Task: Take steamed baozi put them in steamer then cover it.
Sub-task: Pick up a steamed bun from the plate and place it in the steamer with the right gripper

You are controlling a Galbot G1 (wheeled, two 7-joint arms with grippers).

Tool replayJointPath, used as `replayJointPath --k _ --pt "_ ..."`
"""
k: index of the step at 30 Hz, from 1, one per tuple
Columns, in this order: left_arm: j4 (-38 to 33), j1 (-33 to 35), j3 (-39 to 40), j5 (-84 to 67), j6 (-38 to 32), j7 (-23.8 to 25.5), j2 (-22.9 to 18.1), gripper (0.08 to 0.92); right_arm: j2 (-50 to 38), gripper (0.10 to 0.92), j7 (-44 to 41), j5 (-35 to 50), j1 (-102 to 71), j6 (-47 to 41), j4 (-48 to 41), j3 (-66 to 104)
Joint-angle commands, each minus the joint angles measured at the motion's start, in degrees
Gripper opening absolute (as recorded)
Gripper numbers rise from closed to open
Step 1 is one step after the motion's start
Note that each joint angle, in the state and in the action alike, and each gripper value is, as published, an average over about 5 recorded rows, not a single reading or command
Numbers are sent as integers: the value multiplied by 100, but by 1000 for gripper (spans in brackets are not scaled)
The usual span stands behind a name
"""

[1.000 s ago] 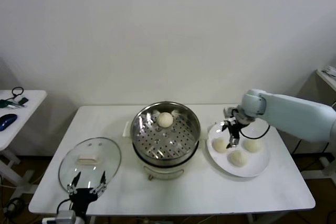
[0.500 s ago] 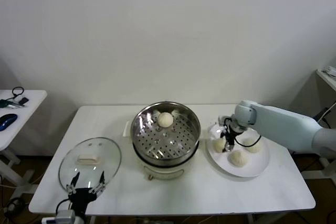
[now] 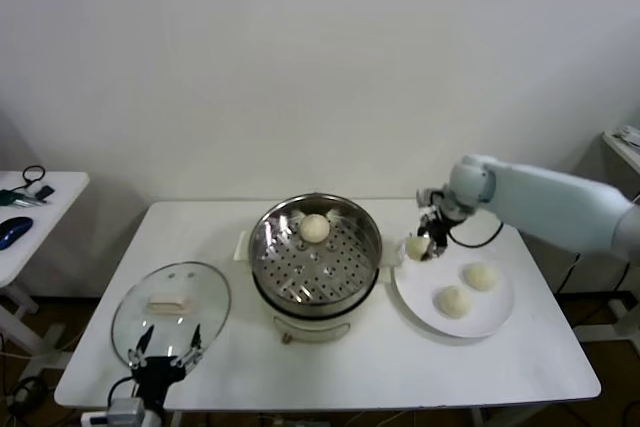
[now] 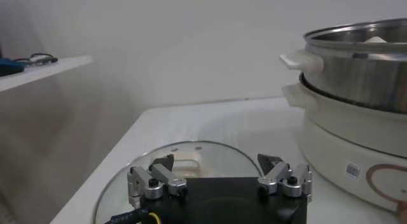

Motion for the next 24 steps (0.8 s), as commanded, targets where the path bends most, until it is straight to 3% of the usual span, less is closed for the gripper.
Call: replayJointPath --k 1,5,9,16,24 --pt "24 -39 16 -11 26 4 14 823 643 602 218 2019 2678 -432 1308 -611" --pt "17 -47 29 -32 33 2 7 823 1104 602 1171 2839 2434 -1243 2250 -116" --pt "-6 -42 43 -37 34 5 2 823 1673 602 1780 3094 1835 -1651 2552 42" --pt "-38 -16 38 -33 28 3 -12 823 2229 602 2212 2636 741 -1889 2146 22" --pt "-47 12 34 -26 18 -4 -32 823 2457 602 2312 1837 -341 -1872 1086 105"
